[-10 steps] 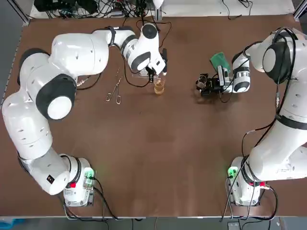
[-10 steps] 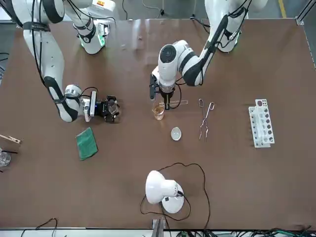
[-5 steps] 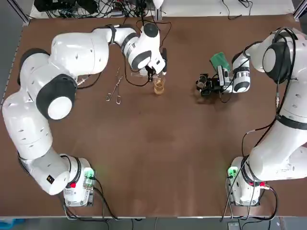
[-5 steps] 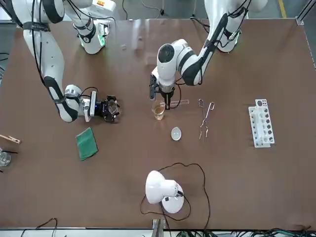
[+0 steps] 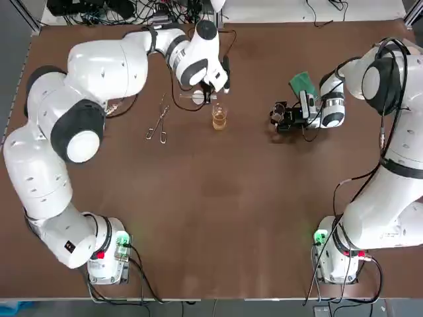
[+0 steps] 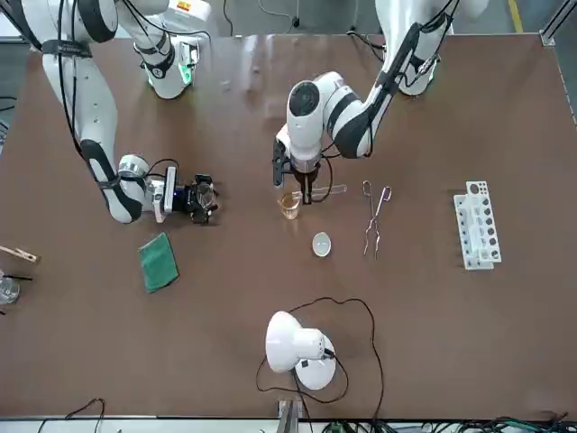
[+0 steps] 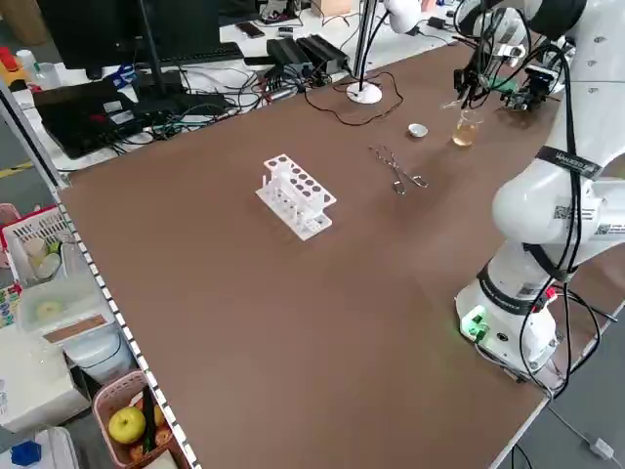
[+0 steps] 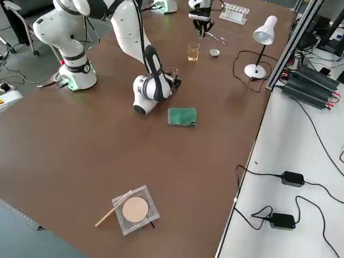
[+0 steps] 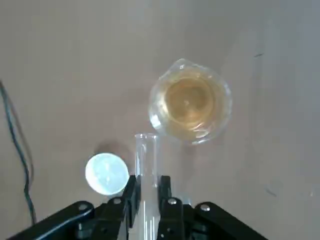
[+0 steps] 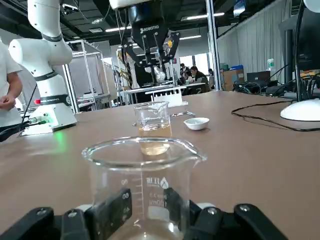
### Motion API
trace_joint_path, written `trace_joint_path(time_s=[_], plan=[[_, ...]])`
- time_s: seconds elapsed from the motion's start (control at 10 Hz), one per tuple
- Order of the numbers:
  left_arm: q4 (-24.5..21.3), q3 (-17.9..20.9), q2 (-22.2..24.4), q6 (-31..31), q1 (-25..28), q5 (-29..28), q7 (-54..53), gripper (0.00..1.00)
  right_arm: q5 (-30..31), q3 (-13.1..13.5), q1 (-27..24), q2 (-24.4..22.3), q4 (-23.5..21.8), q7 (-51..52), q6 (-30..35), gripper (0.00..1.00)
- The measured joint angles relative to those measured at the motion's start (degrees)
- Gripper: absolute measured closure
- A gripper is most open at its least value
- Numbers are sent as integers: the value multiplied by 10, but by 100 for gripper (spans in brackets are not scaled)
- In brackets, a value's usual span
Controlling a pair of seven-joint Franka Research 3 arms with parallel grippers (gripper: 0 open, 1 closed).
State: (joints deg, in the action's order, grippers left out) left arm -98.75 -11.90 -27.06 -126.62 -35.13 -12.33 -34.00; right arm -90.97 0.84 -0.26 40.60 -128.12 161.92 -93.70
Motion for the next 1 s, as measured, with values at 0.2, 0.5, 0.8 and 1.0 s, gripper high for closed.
trace_joint_path(time_s=[0.2,0.5,0.8,1.0], plan=[[28,1,4,29,51,35,-54,79,-5,-2,2,0,0,-1,0,62],[43,1,28,39,168,98,-212,79,-53,-20,24,0,-1,-6,0,62],[44,-1,42,36,292,263,-442,79,-124,-84,33,-10,-3,-18,-44,62],[34,-15,45,43,382,373,-597,79,-170,-121,34,-40,-14,-27,-74,62]])
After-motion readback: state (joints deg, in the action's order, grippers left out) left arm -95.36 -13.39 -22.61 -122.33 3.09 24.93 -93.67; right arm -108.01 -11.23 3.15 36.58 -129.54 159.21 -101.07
